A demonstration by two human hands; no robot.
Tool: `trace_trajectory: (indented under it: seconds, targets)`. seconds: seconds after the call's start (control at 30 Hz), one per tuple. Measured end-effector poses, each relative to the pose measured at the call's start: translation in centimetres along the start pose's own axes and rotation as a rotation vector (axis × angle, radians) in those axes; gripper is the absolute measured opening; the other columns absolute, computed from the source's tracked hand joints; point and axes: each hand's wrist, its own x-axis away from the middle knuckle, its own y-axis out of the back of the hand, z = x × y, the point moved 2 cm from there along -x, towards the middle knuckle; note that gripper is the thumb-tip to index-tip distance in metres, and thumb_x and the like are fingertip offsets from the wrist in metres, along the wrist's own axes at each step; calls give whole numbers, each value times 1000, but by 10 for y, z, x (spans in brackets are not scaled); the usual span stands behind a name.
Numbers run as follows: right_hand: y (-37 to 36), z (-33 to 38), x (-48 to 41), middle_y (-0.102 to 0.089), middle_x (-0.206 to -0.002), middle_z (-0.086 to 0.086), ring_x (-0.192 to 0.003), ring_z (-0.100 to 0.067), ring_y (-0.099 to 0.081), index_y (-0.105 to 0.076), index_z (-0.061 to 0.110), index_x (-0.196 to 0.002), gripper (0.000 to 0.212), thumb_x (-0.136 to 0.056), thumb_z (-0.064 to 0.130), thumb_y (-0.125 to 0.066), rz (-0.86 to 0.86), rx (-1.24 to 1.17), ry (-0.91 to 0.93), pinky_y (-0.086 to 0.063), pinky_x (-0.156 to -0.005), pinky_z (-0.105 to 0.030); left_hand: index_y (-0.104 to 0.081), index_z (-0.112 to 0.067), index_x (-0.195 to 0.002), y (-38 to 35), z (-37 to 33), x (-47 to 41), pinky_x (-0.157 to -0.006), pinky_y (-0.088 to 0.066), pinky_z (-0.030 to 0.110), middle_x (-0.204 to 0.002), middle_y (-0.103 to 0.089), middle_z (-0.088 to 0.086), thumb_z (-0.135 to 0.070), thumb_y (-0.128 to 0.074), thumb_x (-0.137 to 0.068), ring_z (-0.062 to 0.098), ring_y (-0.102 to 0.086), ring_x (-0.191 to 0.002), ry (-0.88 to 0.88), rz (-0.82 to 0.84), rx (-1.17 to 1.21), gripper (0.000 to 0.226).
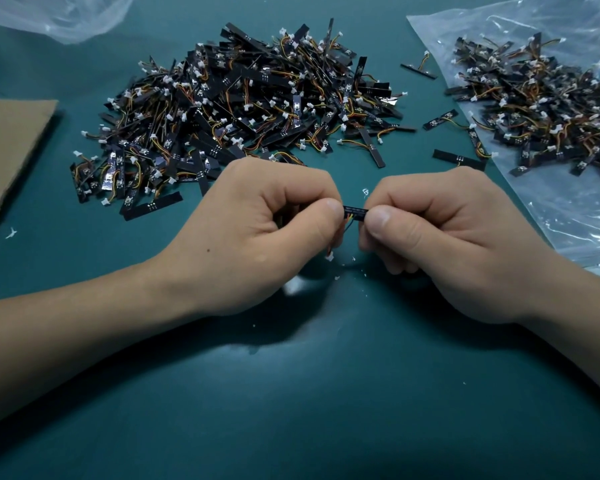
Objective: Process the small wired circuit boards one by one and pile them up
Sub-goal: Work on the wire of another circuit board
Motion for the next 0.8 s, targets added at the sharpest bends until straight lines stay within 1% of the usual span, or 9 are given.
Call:
trace_trajectory:
  seconds: [0.07,0.23,0.33,0.5,0.6,0.73,0.8]
  targets:
    - [0,1,0,-58,-55,4,-49,-13,-57,-63,26,-73,27,-97,19,-53,-6,23,6,-41,-52,-18,-58,-29,-63,0,0,0,-51,-35,23,-54,-52,0,-10,-54,-93,10,-45,-49,-6,0,-16,36]
    - [-1,1,-1,-58,-55,4,-49,-14,-57,-57,32,-70,31,-98,18,-52,-5,26,15,-41,-53,-19,-63,-26,-67,1,2,1,-49,-39,27,-56,-56,0,-10,-58,-91,16,-50,-50,-1,15,20,29]
    - [-1,0,0,-58,-55,4,-50,-14,-58,-59,31,-71,30,-98,18,-52,6,27,19,-42,-53,-19,-64,-25,-65,0,3,0,-49,-38,28,-55,-54,1,-10,-58,-91,14,-48,-50,2,11,15,30]
    - [1,0,1,-58,-55,1,-49,-14,-57,-58,31,-70,31,-97,18,-53,16,29,39,-41,-53,-19,-66,-22,-68,0,2,1,-52,-38,21,-57,-57,-5,-11,-59,-90,9,-50,-51,9,28,7,26]
    - [1,-1,1,-57,-55,-2,-49,-14,-56,-57,32,-69,31,-97,18,-53,29,21,41,-40,-53,-20,-64,-24,-66,1,1,1,-52,-36,19,-56,-56,-4,-10,-59,-90,8,-48,-50,-9,39,-6,28]
    - [1,-2,1,-58,-55,0,-49,-15,-57,-59,28,-70,29,-97,20,-52,45,-5,30,-41,-53,-20,-64,-23,-68,1,1,1,-52,-37,22,-56,-56,-2,-10,-59,-91,13,-49,-51,-30,54,-21,28]
    - [0,-1,1,-59,-56,3,-50,-13,-58,-58,29,-71,30,-98,18,-52,51,1,32,-41,-53,-19,-65,-19,-66,0,1,2,-52,-37,23,-56,-55,-1,-9,-59,-91,13,-49,-51,-28,37,-23,28]
